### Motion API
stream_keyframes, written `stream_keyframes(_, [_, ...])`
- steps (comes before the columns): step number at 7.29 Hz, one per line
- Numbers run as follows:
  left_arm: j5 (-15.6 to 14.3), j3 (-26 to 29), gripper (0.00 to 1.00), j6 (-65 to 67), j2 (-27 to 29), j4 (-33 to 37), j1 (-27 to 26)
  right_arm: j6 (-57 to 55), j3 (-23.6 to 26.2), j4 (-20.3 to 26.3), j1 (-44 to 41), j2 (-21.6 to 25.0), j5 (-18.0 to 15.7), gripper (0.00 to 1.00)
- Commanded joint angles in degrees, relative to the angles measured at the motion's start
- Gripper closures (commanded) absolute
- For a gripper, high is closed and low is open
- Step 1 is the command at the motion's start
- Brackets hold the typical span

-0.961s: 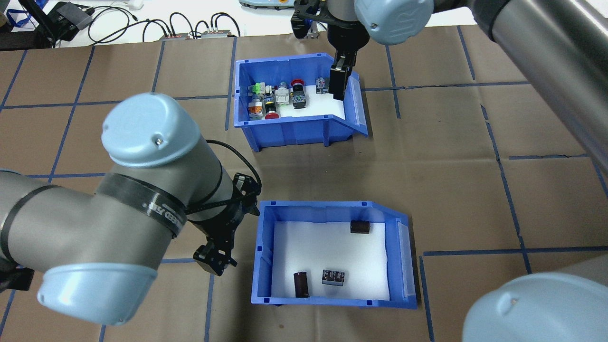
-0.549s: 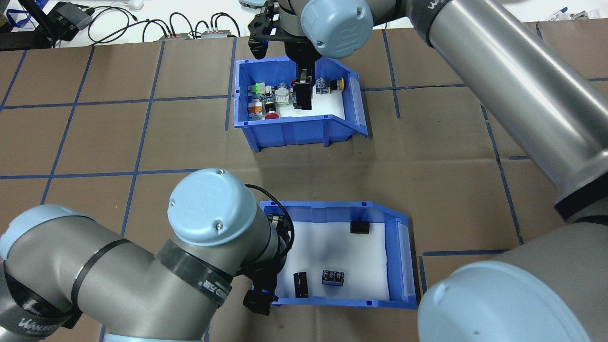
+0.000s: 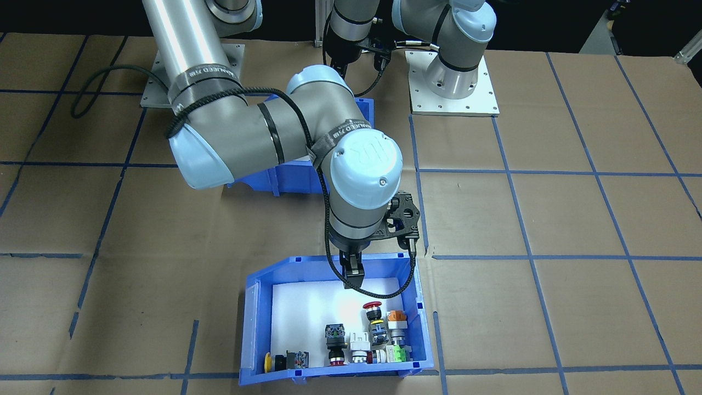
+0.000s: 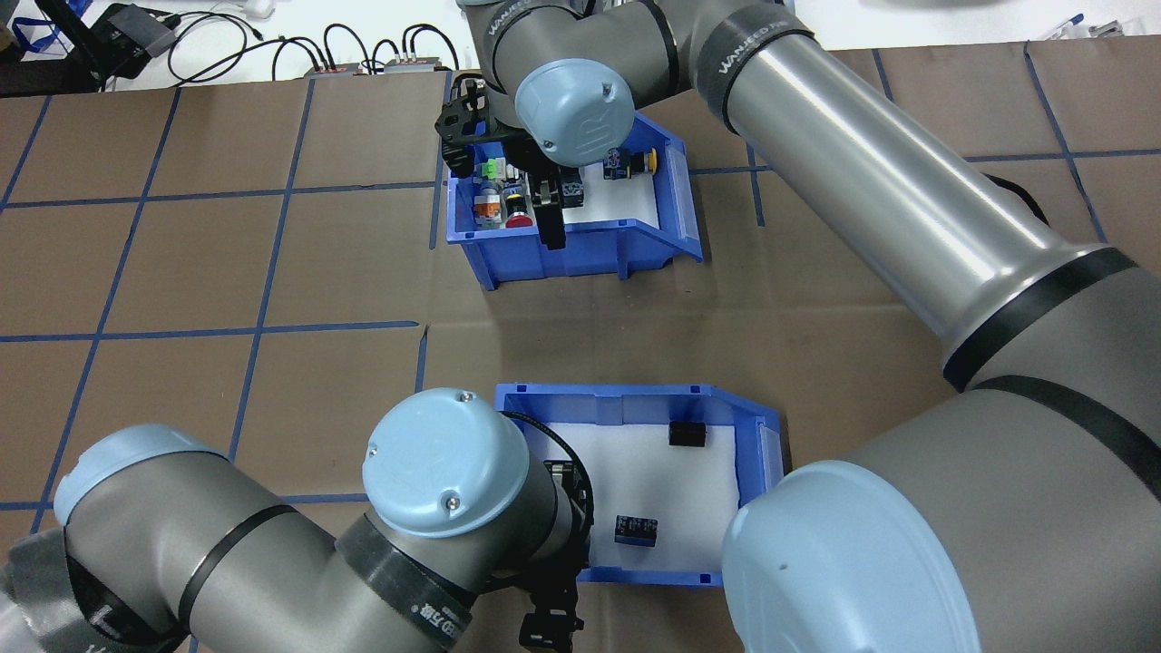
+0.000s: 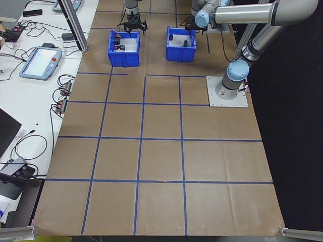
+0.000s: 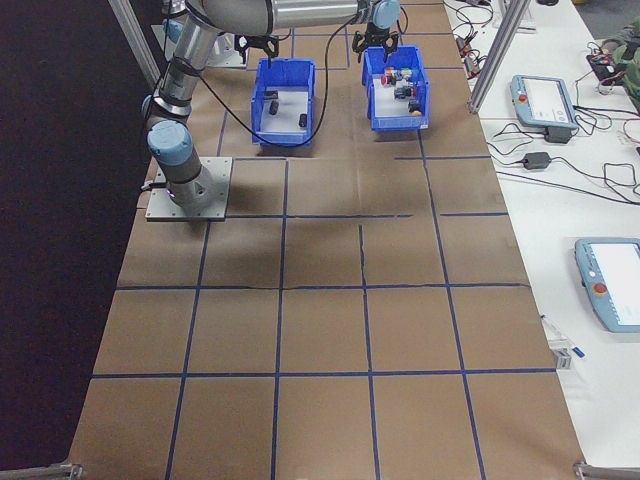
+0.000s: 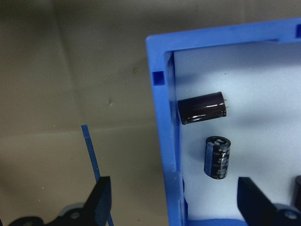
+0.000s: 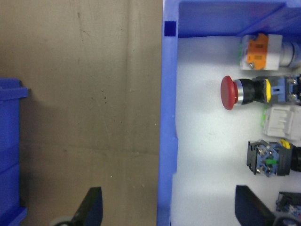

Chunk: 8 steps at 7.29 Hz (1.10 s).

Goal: Place battery box in front

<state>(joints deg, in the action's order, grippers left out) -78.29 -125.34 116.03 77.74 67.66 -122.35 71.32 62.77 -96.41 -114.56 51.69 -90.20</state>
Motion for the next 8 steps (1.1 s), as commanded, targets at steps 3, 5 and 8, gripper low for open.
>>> stream_keyframes(3, [0.07, -5.87, 0.04, 2.79, 0.57, -9.12, -1.40, -0.74, -0.19, -3.24, -1.72, -4.75, -0.24, 0.40])
stream_keyframes(5, [-0.19, -6.58, 0.05, 3.32, 3.44, -11.48, -1.84, -0.56, -0.36, -4.23, -1.81, -4.67, -0.42, 0.76])
stream_keyframes(8, [-1.85, -6.58, 0.22, 6.58, 10.06, -22.13, -4.21, 0.14, 0.07, -3.88, -1.29, -2.13, -2.34, 0.91])
